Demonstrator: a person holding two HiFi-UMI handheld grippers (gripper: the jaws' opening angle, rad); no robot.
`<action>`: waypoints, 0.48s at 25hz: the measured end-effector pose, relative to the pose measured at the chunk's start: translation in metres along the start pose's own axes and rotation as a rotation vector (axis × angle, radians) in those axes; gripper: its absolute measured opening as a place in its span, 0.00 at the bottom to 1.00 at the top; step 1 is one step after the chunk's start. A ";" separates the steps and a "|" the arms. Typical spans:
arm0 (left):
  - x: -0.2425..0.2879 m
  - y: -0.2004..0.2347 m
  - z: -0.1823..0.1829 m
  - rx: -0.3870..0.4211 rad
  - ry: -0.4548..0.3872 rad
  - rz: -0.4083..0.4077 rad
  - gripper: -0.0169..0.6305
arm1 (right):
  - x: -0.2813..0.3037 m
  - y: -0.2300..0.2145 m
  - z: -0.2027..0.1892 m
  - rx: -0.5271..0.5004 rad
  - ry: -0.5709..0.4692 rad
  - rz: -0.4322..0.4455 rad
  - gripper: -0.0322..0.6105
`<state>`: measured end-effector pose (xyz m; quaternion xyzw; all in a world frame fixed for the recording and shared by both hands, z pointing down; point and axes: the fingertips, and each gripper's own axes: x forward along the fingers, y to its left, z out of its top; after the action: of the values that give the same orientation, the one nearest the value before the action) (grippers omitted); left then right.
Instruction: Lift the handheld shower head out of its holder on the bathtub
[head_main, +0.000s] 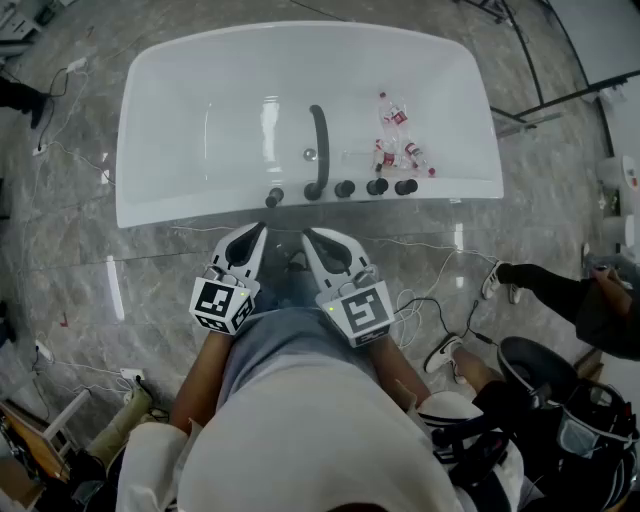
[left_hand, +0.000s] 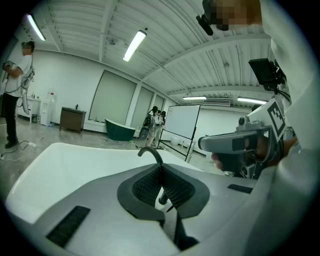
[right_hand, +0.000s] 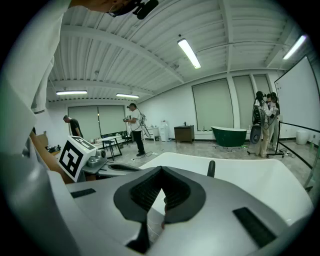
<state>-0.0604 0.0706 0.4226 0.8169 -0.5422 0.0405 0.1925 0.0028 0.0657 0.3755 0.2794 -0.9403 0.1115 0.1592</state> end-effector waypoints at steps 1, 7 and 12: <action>0.003 0.004 -0.004 0.005 0.004 0.006 0.05 | 0.005 0.000 -0.002 -0.006 -0.002 0.007 0.08; 0.013 0.026 -0.024 0.010 0.022 0.039 0.05 | 0.022 -0.003 -0.007 -0.009 0.002 0.015 0.08; 0.029 0.064 -0.045 0.010 0.043 0.067 0.05 | 0.044 -0.006 -0.006 -0.011 0.018 -0.009 0.08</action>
<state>-0.0997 0.0399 0.4889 0.7981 -0.5650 0.0670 0.1984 -0.0277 0.0407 0.3973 0.2816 -0.9382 0.1084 0.1699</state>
